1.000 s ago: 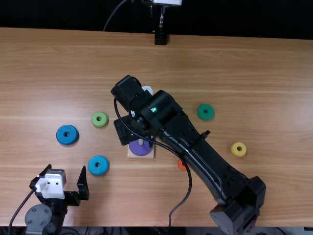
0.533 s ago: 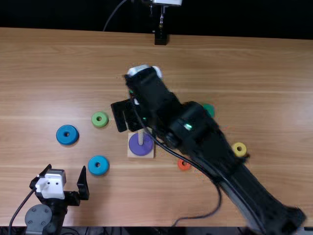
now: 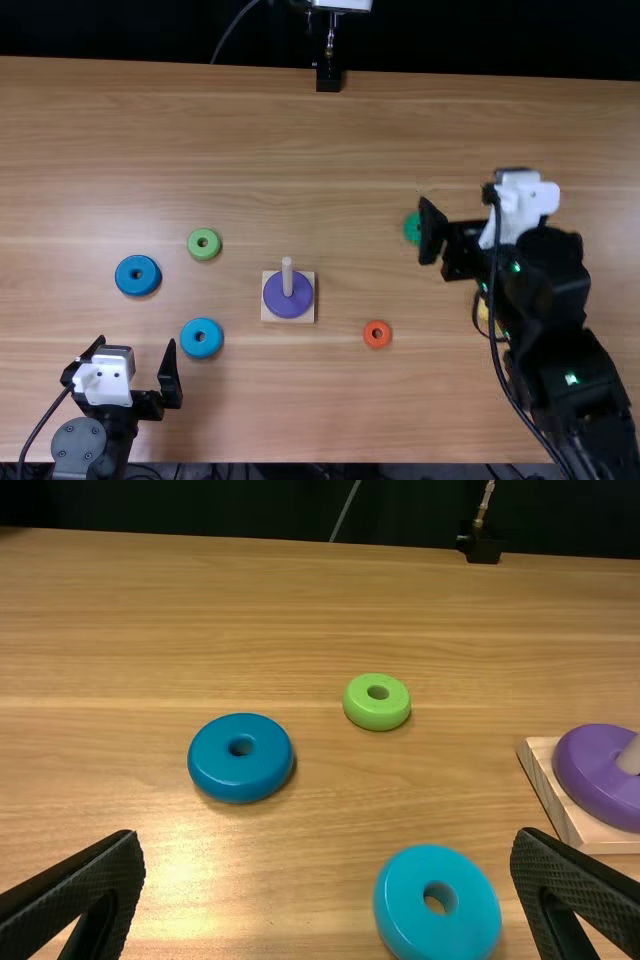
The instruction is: Build the Hanoi tower: stack the rings onto the peg from bottom to top in this color order: purple, dark blue, light blue, dark green, light green, yellow, orange.
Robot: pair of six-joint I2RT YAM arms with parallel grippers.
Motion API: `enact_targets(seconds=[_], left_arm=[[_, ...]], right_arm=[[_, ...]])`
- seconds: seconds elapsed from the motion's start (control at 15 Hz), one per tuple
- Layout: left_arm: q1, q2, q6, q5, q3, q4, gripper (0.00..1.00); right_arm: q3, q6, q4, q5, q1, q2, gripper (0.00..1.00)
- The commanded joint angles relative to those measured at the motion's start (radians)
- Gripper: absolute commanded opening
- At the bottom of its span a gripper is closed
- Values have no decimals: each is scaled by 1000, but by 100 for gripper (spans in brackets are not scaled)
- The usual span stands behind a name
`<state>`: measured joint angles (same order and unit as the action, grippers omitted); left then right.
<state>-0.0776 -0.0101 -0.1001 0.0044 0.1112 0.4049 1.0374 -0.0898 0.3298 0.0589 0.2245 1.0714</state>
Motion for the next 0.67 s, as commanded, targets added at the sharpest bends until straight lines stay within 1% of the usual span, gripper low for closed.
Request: enact_targets(seconds=[0.0,0.2,0.27,0.33,0.47,0.6], left_arm=[[7,10,14,-1,-111,76,100],[7,10,14,-1,-111,76,100],[7,10,14,-1,-111,76,100],[7,10,14,-1,-111,76,100],[7,10,14,-1,-111,76,100],[7,10,14,-1,-111,77,100]], right_arm=[[-114,68,-29,5,-71,-122,100],[-366,60,-73,4,-175,-393,100],[-438,60,-75,2,-197,-484,100],[-520,68,-73,-2,-228,-574,100],[-632,70,-65,-9,-261,-726,100],[-717,64,-71,-7,-280,-821,100]])
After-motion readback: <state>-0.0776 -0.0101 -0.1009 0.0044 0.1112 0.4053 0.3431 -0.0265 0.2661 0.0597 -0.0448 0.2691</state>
